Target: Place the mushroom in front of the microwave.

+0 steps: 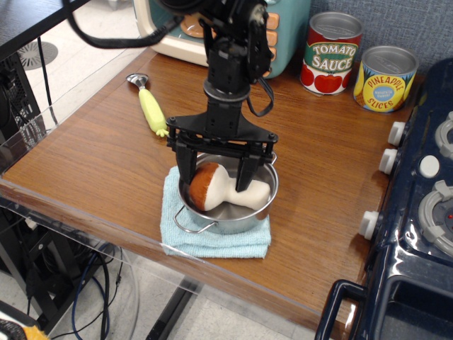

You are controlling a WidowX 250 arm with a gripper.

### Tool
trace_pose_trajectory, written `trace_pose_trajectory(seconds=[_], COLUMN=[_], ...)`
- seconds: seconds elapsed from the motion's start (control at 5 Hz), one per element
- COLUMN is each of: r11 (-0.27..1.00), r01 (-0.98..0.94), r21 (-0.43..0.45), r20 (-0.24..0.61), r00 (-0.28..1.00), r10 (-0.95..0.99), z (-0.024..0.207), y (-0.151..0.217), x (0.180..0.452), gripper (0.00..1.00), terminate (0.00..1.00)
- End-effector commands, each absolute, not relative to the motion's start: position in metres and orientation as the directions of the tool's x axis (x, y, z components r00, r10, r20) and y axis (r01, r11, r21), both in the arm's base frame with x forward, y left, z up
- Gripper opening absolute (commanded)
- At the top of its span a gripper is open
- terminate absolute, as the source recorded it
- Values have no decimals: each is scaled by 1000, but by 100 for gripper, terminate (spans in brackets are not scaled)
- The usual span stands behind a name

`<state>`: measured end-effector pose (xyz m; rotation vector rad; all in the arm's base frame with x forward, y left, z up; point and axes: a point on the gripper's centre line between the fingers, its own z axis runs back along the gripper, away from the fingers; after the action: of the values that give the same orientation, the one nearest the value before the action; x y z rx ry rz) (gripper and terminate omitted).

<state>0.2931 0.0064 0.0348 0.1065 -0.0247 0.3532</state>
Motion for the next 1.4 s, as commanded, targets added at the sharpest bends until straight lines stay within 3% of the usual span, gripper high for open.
trace_pose_trajectory(seconds=[0.0,0.4,0.8,1.2], r11=[935,928,912,876], r01=[-337,-366,-411,-481], r21=[105,67,-8,-39], r20=[80,103,161,189], r00=[940,928,899,857], r10=[330,358,407,479], z=[40,51,88,110], y=[7,14,36,52], x=[295,294,305,353], gripper=[0,0,0,0], terminate=[0,0,0,0])
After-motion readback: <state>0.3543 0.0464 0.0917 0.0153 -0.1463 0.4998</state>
